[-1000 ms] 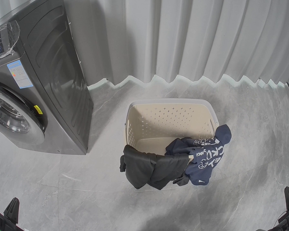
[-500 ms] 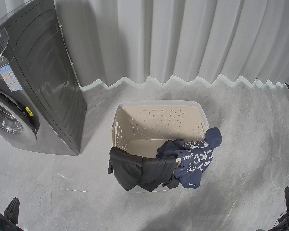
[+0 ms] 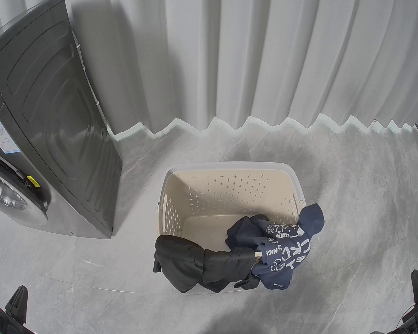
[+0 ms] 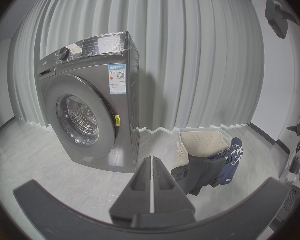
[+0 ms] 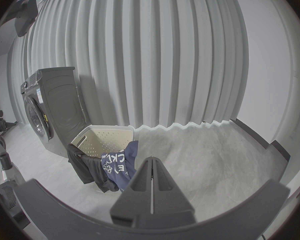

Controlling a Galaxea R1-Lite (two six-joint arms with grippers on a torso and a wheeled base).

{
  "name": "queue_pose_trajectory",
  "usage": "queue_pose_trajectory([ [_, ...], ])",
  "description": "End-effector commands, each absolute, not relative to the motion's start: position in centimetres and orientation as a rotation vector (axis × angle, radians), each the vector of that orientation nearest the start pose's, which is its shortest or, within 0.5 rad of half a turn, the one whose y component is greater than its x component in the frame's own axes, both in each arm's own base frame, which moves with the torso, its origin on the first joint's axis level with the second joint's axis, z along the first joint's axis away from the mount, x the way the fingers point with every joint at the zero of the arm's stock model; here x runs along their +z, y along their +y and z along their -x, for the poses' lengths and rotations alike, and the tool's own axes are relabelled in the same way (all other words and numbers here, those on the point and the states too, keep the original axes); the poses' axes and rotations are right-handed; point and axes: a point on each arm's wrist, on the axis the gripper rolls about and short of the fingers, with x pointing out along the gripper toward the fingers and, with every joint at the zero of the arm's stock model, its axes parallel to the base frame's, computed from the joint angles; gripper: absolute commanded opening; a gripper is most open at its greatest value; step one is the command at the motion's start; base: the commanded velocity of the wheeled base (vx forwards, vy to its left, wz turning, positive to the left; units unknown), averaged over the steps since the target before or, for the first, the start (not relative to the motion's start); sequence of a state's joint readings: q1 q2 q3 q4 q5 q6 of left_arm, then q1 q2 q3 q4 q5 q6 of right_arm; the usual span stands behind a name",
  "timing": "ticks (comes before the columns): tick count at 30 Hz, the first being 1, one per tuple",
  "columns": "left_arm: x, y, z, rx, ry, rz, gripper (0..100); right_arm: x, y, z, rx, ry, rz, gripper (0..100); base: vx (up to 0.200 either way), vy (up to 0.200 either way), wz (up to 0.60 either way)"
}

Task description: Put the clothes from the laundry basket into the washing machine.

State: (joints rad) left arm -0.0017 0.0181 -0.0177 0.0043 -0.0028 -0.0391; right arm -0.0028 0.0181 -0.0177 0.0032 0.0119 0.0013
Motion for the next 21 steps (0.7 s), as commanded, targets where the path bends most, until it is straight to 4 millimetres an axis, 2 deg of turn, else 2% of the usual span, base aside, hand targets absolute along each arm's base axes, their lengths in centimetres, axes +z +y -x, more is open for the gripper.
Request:
queue_pose_trajectory([
  [1,7.59,0.0,2.29,-0.005,0.003,0.04,0,7.59,0.03,2.19,0.009,0.015,-0.002,0,0.0,0.0,0.0],
  [5,7.59,0.0,2.29,-0.005,0.003,0.04,0,7.59,0.03,2.19,0.009,0.015,0.0,0,0.0,-0.15,0.0],
  [21,7.59,0.0,2.29,-0.003,0.003,0.04,0,7.59,0.03,2.19,0.009,0.015,-0.002,0,0.0,0.0,0.0],
])
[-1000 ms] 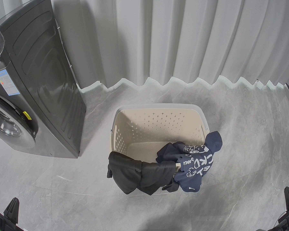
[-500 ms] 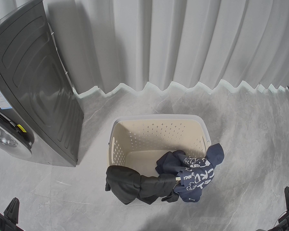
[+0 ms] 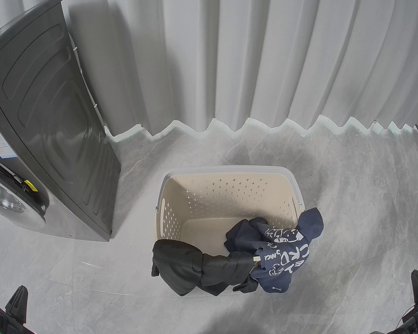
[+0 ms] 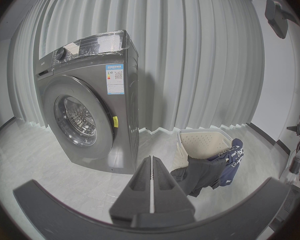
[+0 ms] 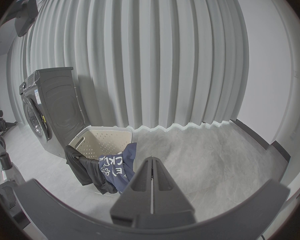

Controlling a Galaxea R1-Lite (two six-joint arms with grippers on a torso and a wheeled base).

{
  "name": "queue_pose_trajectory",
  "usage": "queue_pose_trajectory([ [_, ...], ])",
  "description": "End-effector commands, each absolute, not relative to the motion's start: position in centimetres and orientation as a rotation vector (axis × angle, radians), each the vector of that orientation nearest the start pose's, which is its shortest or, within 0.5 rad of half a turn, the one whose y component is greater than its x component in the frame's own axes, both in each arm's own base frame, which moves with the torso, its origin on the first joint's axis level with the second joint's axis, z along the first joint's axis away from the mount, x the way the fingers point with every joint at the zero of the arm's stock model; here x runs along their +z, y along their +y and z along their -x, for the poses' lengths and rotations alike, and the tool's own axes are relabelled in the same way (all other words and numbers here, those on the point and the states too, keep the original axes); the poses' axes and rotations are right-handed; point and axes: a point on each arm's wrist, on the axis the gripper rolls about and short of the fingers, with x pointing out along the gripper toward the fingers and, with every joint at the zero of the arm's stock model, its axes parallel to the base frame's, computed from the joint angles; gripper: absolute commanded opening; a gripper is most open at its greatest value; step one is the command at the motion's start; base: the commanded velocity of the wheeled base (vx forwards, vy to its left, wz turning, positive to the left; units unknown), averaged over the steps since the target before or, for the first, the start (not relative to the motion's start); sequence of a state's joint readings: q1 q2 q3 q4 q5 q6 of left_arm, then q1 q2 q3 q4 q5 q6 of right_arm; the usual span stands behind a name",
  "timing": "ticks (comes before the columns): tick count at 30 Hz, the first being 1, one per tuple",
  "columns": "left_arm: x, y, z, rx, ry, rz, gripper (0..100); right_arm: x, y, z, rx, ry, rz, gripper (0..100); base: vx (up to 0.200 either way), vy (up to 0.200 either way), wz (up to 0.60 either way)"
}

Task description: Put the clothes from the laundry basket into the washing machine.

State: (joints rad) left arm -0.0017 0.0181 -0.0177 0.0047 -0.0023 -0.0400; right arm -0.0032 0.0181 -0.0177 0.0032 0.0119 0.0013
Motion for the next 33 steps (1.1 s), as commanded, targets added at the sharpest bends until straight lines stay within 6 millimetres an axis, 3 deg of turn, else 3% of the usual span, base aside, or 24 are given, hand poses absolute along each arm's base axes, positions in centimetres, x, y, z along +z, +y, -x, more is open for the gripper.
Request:
queue_pose_trajectory([
  [1,7.59,0.0,2.29,-0.005,0.003,0.04,0,7.59,0.03,2.19,0.009,0.015,-0.002,0,0.0,0.0,0.0],
  [8,7.59,0.0,2.29,-0.005,0.003,0.041,0,7.59,0.03,2.19,0.009,0.015,-0.002,0,0.0,-0.171,0.0],
  [20,7.59,0.0,2.29,-0.003,0.003,0.041,0,7.59,0.03,2.19,0.009,0.015,0.0,0,0.0,0.0,0.0],
  [29,7.59,0.0,2.29,-0.005,0.003,0.041,0,7.59,0.03,2.19,0.009,0.015,-0.002,0,0.2,0.0,0.0],
  [33,7.59,0.0,2.29,-0.005,0.003,0.041,0,7.59,0.03,2.19,0.009,0.015,-0.002,0,0.0,0.0,0.0],
])
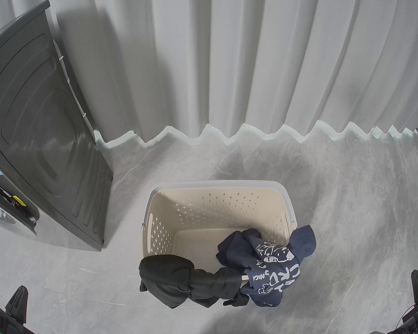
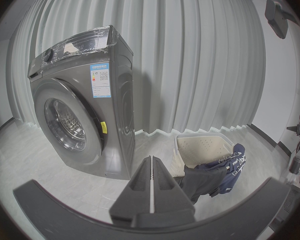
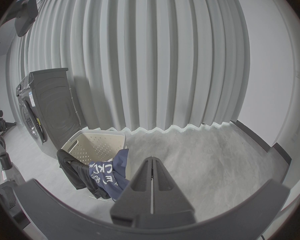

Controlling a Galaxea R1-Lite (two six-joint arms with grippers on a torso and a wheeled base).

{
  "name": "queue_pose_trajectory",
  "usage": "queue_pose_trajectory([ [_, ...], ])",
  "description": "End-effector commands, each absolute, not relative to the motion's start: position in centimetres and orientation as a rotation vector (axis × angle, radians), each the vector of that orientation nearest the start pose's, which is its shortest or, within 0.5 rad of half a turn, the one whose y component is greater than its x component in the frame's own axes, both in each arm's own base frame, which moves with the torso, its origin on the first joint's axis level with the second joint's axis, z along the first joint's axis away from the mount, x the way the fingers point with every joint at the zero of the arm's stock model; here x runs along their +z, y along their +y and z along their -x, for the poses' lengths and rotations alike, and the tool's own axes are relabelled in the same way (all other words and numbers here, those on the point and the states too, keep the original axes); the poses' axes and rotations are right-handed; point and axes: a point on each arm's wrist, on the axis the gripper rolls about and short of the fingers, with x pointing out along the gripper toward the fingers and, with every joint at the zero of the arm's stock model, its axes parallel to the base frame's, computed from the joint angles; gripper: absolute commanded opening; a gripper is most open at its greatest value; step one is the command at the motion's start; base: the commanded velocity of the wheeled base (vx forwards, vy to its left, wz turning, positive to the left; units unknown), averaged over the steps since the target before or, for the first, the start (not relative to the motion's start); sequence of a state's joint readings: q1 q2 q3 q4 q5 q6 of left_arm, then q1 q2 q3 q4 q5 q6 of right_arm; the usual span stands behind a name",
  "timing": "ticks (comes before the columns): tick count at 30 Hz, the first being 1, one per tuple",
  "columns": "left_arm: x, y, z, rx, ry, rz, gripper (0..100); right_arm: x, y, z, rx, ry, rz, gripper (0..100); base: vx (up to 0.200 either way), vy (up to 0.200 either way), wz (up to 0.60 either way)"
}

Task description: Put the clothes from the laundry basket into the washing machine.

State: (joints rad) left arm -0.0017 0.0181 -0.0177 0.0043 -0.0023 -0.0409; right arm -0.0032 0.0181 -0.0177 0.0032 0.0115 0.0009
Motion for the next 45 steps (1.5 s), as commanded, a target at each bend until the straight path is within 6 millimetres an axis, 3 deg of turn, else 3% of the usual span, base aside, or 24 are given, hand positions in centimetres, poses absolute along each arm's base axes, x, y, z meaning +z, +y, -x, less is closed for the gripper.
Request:
queue_pose_trajectory([
  [1,7.59,0.0,2.29,-0.005,0.003,0.04,0,7.59,0.03,2.19,0.009,0.015,0.0,0,0.0,0.0,0.0],
  [11,7.59,0.0,2.29,-0.005,0.003,0.041,0,7.59,0.03,2.19,0.009,0.015,-0.002,0,0.18,0.0,0.0],
  [35,7.55,0.0,2.28,-0.003,0.005,0.041,0,7.59,0.03,2.19,0.009,0.015,-0.002,0,0.05,0.0,0.0],
  [45,7.59,0.0,2.29,-0.003,0.003,0.041,0,7.59,0.03,2.19,0.009,0.015,0.0,0,0.2,0.0,0.0],
])
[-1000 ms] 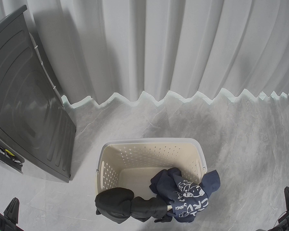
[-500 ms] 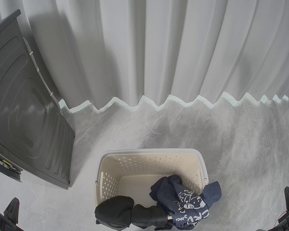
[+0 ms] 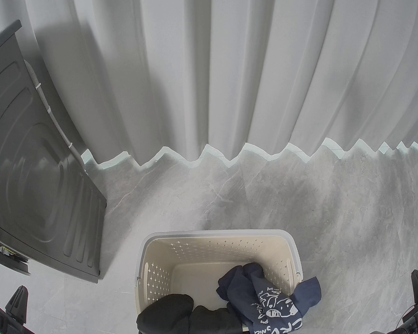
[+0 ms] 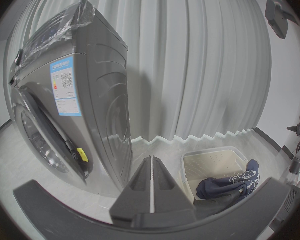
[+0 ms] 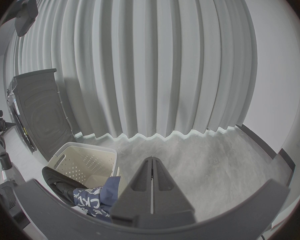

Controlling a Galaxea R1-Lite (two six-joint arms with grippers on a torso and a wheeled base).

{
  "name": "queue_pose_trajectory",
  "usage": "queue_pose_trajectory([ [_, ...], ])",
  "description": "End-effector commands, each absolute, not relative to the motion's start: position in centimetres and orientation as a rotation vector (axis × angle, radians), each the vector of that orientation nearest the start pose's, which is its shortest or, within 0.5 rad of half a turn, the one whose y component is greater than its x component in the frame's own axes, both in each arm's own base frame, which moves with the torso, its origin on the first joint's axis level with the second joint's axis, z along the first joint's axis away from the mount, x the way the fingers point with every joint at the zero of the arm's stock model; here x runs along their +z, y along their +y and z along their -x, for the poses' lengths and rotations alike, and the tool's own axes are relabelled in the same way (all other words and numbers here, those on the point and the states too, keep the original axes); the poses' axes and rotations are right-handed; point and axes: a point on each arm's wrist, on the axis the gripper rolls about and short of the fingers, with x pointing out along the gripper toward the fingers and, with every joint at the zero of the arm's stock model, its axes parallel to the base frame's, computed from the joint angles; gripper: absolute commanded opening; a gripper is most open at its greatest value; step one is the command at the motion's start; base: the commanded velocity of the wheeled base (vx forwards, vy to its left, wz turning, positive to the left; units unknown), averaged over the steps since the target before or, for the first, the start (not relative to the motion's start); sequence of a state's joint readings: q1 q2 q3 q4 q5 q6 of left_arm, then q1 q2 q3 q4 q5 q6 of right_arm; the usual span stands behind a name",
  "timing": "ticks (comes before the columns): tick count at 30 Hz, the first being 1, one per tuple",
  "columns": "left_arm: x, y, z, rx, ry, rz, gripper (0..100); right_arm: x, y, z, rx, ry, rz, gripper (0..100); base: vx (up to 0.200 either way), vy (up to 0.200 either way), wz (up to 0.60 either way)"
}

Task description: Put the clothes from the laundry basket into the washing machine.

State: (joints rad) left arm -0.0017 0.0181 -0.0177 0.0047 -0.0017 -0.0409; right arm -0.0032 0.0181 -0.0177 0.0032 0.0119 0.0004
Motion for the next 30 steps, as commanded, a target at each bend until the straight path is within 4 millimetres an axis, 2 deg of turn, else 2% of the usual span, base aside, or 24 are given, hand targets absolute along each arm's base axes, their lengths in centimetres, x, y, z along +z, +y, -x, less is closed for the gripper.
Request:
queue_pose_trajectory([
  [1,7.59,0.0,2.29,-0.003,0.003,0.041,0,7.59,0.03,2.19,0.009,0.015,-0.002,0,0.2,0.0,0.0],
  [30,7.59,0.0,2.29,-0.001,0.003,0.043,0,7.59,0.03,2.19,0.009,0.015,0.0,0,0.007,0.0,0.0],
])
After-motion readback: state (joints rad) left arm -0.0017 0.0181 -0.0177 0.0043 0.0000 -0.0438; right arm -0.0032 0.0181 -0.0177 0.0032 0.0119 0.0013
